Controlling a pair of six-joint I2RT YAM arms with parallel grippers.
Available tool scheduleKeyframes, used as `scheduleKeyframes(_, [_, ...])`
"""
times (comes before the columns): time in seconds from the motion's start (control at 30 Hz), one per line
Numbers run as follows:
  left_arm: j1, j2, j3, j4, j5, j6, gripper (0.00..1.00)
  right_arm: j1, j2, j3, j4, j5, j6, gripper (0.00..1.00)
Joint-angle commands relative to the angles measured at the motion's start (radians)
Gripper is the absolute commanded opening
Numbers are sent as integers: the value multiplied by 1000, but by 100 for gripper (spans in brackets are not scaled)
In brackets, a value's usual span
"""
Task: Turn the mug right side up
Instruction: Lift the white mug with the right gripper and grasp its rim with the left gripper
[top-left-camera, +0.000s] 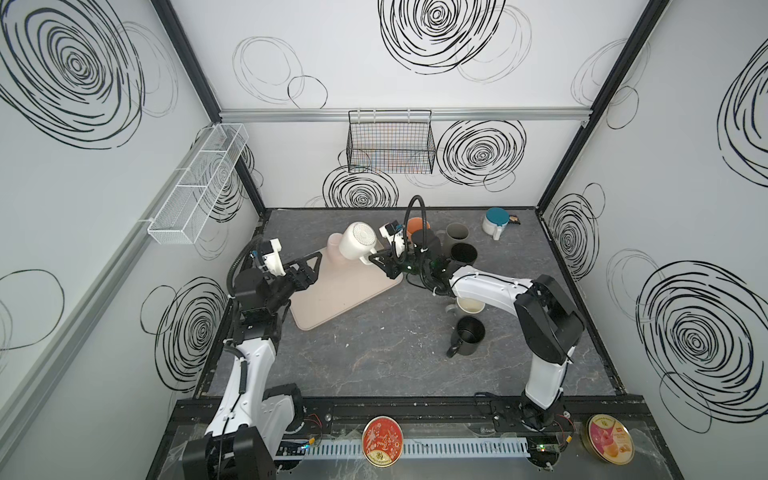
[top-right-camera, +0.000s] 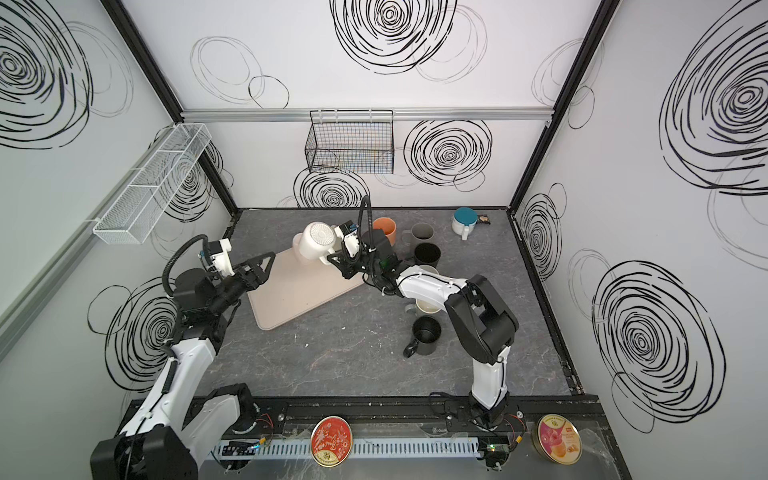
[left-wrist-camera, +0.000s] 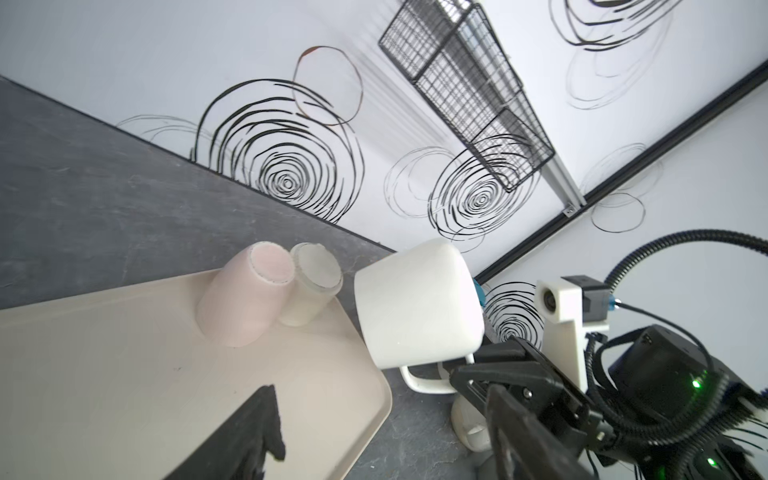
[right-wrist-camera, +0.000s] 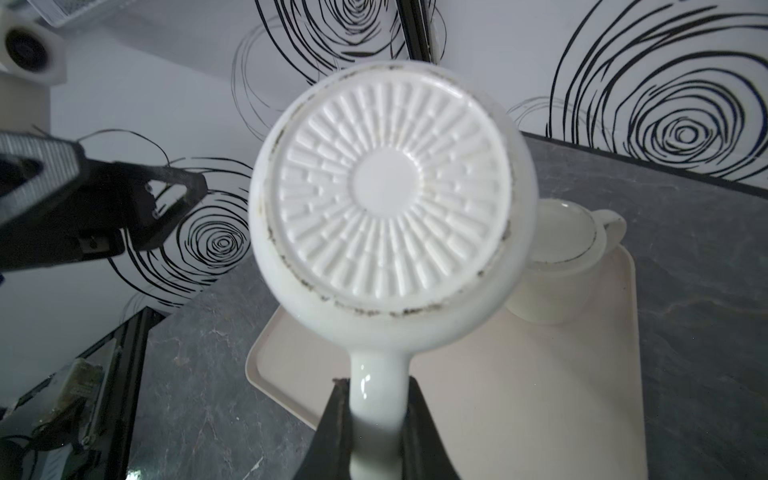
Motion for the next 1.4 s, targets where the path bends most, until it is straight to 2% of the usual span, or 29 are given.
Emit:
scheduleKeyframes(0.0, [-81,-14,-46,267,-27,-62,83,10,-102,11,255,-90,80,0])
scheduleKeyframes(0.13, [-198,19,-87,474,-51,-100,84,9,-139,0,333,-118,134,0])
scheduleKeyframes(0.23, [-239,49,-82,574,-67,-130,84,7,-169,-12,375,-128,167,0])
scheduleKeyframes(0.4, [-254,100,-62,717,-46,-209,84,2,-209,-25,420,-171,227,0])
scheduleKeyframes(0.53, [-259,160,-52,895,-15,-324,83,3,-228,-45,467,-199,279,0])
scheduleKeyframes(0.7, [-280,230,-31,1067,3,-425,78,3,-231,-52,556,-232,351,0])
scheduleKeyframes(1.0, [-356,298,41,1093,12,-425,69,4,-217,-40,601,-267,419,0])
scheduleKeyframes(1.17, [-390,318,94,1095,35,-424,56,3,-208,-43,609,-274,438,0])
scheduleKeyframes(1.37, [-400,321,136,1109,58,-458,18,-5,-211,-39,571,-269,433,0])
